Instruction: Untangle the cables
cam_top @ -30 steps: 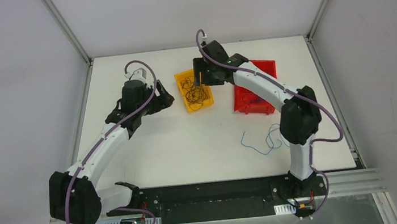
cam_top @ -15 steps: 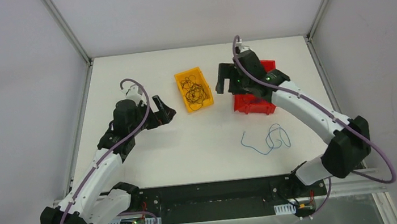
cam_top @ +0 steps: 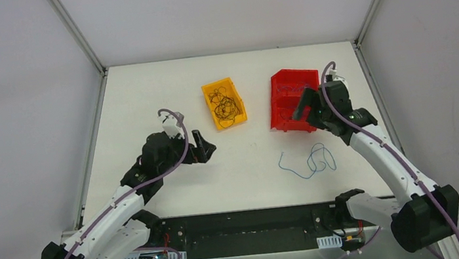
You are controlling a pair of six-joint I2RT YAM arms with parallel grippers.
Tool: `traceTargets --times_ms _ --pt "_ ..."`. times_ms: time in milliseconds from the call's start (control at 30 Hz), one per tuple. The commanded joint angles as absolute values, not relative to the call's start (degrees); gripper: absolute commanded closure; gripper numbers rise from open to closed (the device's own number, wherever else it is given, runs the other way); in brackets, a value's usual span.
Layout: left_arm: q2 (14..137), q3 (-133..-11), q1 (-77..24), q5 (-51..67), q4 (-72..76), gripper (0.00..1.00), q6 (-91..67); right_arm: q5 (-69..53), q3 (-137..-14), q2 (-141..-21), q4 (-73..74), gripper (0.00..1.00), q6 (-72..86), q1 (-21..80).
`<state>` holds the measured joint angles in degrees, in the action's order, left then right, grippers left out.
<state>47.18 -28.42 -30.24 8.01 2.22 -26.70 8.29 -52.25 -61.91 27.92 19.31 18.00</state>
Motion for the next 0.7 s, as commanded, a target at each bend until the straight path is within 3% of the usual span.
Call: traceTargets --times_ms 0,333,667 --pt "46.6 -25.4 -31.2 7.1 10.6 0.01 -23.8 9.1 -49.2 -58.9 30.7 0.01 23.0 12.7" --pt "48.6 -23.9 -31.2 9.5 15.6 0.01 -22.3 4.7 -42.2 -60.1 32.9 0.01 26.0 5.5" --pt "47.8 -20.9 -31.2 8.6 19.7 0.01 -22.6 12.1 -40.8 -64.1 39.9 0.0 33.3 6.6"
